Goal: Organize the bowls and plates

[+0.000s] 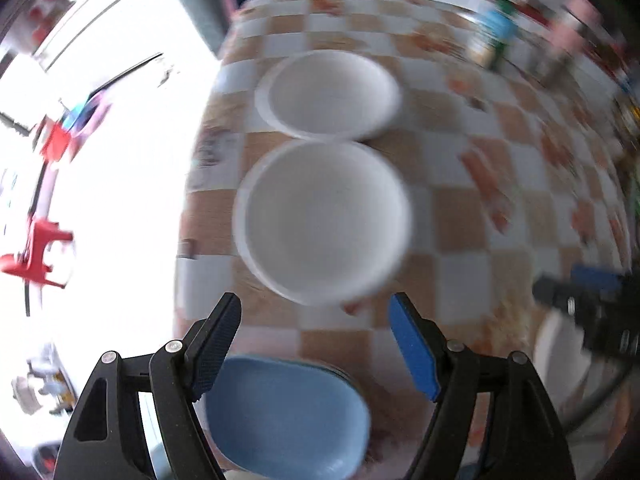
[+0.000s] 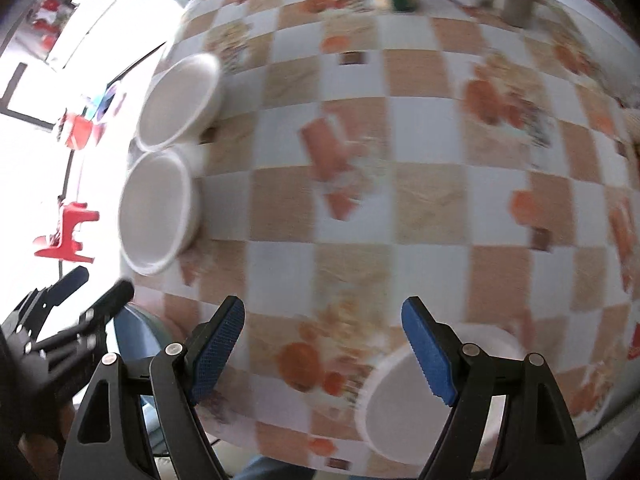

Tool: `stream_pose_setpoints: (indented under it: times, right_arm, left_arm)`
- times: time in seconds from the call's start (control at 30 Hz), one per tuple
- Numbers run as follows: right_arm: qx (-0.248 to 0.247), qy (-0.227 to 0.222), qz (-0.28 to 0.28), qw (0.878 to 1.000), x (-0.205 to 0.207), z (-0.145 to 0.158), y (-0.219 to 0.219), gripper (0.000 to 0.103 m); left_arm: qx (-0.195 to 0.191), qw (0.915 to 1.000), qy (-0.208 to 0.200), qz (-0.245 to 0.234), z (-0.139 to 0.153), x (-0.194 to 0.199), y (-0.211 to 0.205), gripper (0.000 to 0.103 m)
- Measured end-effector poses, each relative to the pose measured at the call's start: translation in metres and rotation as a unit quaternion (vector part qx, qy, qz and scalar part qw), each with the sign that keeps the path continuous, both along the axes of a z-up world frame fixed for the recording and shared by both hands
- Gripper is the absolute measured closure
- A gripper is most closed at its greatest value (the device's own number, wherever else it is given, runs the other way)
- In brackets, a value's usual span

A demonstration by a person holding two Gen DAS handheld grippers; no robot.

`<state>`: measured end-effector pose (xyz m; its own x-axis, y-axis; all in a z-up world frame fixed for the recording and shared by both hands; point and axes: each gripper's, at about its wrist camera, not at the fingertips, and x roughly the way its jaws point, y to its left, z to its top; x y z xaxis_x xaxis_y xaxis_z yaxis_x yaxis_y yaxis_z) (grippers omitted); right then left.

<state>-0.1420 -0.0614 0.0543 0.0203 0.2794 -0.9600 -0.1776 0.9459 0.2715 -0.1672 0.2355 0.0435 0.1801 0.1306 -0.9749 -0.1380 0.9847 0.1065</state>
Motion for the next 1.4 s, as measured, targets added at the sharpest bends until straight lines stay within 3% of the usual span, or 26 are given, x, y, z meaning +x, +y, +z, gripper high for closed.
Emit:
stream_pose_setpoints:
  times: [0.27,0.67,0.73,0.77,0.8,0.93,1.1,1.4]
  right_arm:
    - [0.012,0.013,0.032,0.999,0.017,-0.02,0.067,0.021]
    - [0.008,0.027,0.05,0.998,0.039,-0.045,0.111,0.021]
    - [0.008,0.03,0.049,0.998,0.04,-0.049,0.112,0.021]
    - [0.01,0.03,0.049,0.998,0.039,-0.05,0.112,0.025]
    - [0.012,0.032,0.051,0.998,0.039,-0.051,0.113,0.037]
    - [0.031,0.06,0.039,0.997,0.038,-0.058,0.107,0.059]
    - [0.047,0.067,0.05,0.995,0.035,-0.06,0.102,0.079]
    - [0.035,0.067,0.058,0.995,0.019,-0.054,0.067,0.081]
  left_arm:
    - [0.001,0.9967,0.011,0.08,-0.024,0.026,0.057,0.024]
    - [0.026,0.9957,0.03,0.083,-0.062,0.056,0.072,0.024]
    - [0.016,0.9955,0.035,0.087,-0.066,0.058,0.074,0.029]
    - [0.011,0.9954,0.036,0.088,-0.068,0.059,0.075,0.037]
    - [0.007,0.9954,0.04,0.087,-0.07,0.059,0.075,0.042]
    - [-0.023,0.9953,0.051,0.079,-0.079,0.062,0.066,0.07]
    - [-0.019,0.9972,0.046,0.056,-0.077,0.063,0.05,0.071]
    - [-0.027,0.998,0.056,0.007,-0.073,0.048,0.0,0.074]
